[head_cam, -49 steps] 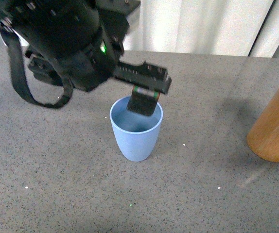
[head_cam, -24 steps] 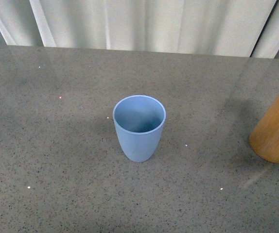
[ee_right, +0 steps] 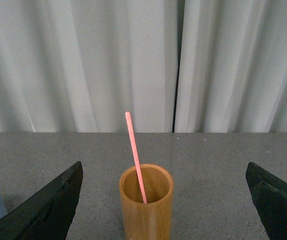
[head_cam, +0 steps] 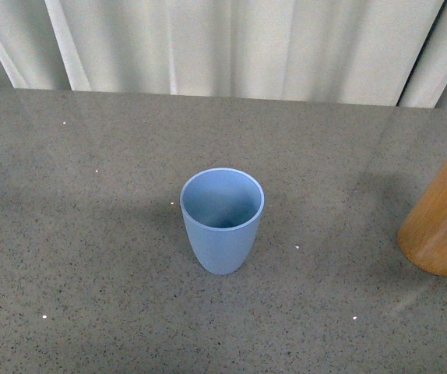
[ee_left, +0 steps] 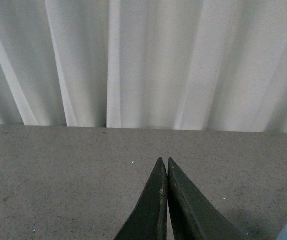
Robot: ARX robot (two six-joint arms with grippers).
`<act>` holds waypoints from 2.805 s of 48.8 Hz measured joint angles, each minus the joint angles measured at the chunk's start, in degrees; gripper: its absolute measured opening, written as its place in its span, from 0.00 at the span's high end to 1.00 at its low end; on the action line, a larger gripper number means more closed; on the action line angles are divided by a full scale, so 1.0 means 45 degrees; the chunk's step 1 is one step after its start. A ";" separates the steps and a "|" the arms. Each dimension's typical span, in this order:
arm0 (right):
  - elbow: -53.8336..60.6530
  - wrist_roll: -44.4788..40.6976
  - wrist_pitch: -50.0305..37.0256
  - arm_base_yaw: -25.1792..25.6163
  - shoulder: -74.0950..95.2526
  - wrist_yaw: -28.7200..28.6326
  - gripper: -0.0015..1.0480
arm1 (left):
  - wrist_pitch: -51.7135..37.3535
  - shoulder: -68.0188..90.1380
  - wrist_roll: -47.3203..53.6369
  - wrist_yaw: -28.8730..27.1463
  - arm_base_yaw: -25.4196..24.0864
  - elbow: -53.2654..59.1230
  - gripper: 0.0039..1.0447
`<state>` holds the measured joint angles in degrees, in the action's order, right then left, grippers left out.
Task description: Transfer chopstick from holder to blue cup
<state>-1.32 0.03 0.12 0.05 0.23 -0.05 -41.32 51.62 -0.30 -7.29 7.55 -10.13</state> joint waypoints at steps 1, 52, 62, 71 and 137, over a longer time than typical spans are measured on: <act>0.0000 0.0000 0.0000 0.0000 0.0000 0.0000 0.10 | 0.0058 -0.0146 0.0005 0.0039 -0.0058 0.0102 0.97; 0.0000 0.0000 0.0000 0.0000 0.0000 0.0000 0.10 | 0.4935 -0.7276 0.0010 0.1617 -0.1651 0.2021 0.97; 0.0000 0.0000 0.0000 0.0000 0.0000 0.0000 0.10 | 0.5717 -0.8053 0.0010 0.1617 -0.1651 0.2021 0.97; 0.0000 0.0000 0.0000 0.0000 0.0000 0.0000 0.10 | 0.6436 -0.8772 0.0010 0.1617 -0.1651 0.2021 0.97; -0.4099 0.0102 -0.8136 -0.0253 1.6937 -0.0767 0.10 | 0.9175 -1.1453 0.0010 0.1617 -0.1651 0.2016 0.06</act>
<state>-19.77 0.49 -36.49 -1.08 76.44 -3.51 -0.03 0.08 -0.25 -0.01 0.12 -1.06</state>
